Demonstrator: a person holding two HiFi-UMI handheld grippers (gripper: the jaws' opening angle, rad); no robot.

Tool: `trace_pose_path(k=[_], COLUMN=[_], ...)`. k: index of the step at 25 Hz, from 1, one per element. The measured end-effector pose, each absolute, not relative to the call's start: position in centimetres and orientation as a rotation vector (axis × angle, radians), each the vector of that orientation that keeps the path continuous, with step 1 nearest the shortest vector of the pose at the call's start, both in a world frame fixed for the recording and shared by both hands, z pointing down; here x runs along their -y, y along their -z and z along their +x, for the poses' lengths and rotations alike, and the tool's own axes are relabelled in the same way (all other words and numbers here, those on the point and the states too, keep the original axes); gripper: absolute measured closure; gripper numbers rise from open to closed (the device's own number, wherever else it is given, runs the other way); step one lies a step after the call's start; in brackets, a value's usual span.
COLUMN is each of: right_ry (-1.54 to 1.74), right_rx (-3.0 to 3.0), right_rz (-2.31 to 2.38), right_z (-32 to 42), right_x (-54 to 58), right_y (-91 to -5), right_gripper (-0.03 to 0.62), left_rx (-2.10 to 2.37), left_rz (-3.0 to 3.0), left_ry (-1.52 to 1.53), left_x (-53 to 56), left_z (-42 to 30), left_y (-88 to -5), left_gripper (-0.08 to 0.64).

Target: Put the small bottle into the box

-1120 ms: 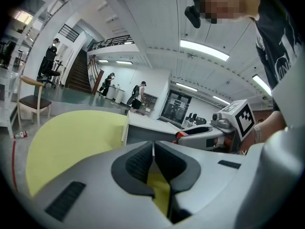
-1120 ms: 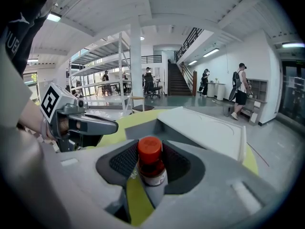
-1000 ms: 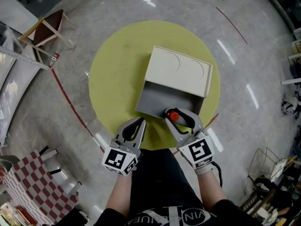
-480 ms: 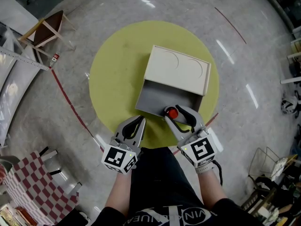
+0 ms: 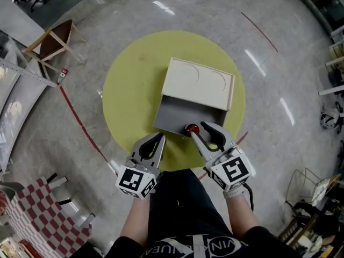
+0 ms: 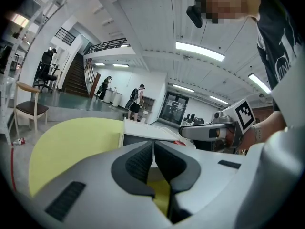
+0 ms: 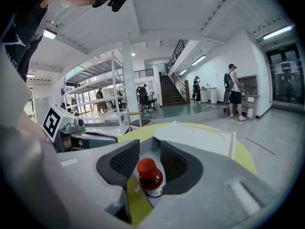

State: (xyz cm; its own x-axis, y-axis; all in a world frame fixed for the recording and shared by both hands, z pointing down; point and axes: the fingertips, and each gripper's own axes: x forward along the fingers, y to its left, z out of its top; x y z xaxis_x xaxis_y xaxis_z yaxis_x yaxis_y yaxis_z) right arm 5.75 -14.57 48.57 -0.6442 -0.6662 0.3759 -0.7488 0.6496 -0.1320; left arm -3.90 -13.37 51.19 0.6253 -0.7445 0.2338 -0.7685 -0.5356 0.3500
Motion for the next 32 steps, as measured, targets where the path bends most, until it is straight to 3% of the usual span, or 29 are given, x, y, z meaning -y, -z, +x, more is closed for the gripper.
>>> trace_pose_path(k=[14,32], right_ry=[-0.397,-0.385], right_rx=[2.609,2.668], right_rz=[1.171,1.223], right_z=[6.2,6.8], right_x=[14.8,15.9], right_y=[-45.8,-41.8], right_gripper=[0.580,0.586], left_rx=[1.217,1.269], left_rz=[2.476,2.516], left_ry=[-0.050,-0.002], left_x=[14.3,15.6], left_z=[-3.6,-4.4], left_y=[-47.8,-43.4], left_gripper=[0.540,0.540])
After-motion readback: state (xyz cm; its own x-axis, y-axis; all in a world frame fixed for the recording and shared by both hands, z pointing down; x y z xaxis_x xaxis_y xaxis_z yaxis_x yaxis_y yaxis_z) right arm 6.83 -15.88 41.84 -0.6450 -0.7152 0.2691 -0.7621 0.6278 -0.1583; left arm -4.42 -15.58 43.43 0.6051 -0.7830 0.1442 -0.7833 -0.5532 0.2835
